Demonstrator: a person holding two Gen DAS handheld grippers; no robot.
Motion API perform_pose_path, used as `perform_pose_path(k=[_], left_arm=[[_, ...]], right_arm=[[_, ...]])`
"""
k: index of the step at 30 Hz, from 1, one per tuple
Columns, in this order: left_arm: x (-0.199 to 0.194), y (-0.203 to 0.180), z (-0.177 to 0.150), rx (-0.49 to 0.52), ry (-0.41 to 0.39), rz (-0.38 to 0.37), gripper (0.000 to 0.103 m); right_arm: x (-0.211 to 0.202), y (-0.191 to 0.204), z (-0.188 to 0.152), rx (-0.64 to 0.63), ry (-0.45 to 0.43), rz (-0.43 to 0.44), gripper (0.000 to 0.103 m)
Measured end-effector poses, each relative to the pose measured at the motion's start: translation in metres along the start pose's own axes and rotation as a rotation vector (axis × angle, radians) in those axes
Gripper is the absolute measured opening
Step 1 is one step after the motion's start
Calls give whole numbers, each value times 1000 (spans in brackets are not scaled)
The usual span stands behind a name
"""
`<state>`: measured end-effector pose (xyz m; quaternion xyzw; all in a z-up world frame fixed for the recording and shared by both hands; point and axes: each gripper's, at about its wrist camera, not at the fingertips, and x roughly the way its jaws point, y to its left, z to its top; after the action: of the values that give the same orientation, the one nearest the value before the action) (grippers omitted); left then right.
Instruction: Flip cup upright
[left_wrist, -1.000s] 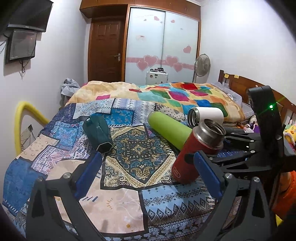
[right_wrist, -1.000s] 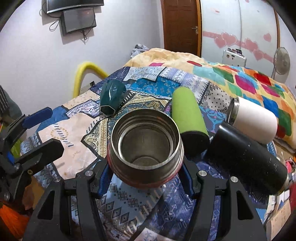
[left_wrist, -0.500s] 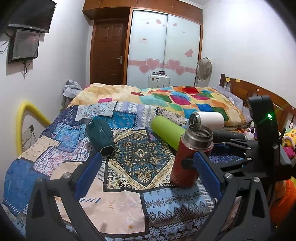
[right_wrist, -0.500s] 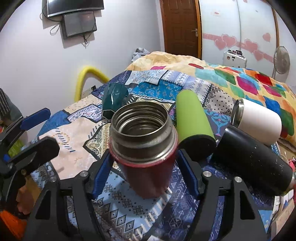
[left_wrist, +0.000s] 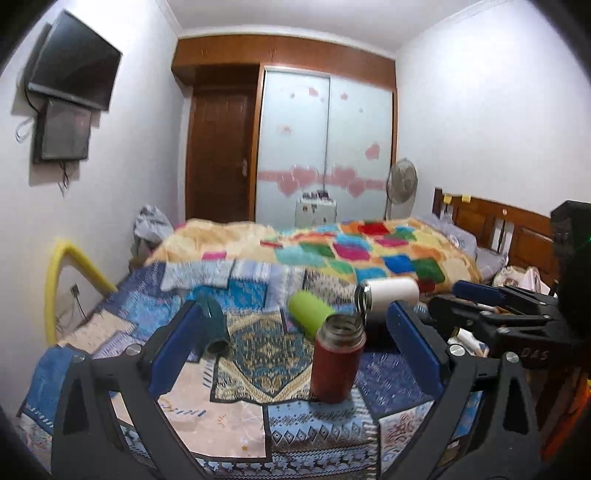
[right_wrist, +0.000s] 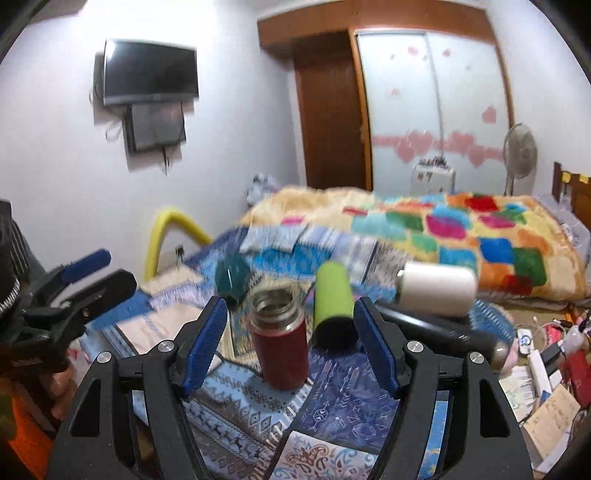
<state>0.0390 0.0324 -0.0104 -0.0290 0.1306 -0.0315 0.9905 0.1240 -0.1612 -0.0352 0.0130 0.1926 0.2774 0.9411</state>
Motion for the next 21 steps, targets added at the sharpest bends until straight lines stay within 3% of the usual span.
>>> perform_pose_path(k=[3,7,10,12,14,21], left_arm=[[-22,-9,8,0,-48,3,101],[-51,-22,13,20,-107,19,101],[-66,-29,13,30,-136,26,101],[-73,-32,12,33,-146,23,101],[-78,-34,12,33,-153,17,102],[-86,-41,6,55,-156,23,103]], right_arm=[[-27,5,4,6,-78,-9,69],[-47,12,3,12,-150,-27,82],[-60,18,1,6,-193,-62,83],[-64,18,0,12,-205,-70,85],[-66,16,-2,24,-218,-81,96],[-78,18,-7,14,-250,-140,103]])
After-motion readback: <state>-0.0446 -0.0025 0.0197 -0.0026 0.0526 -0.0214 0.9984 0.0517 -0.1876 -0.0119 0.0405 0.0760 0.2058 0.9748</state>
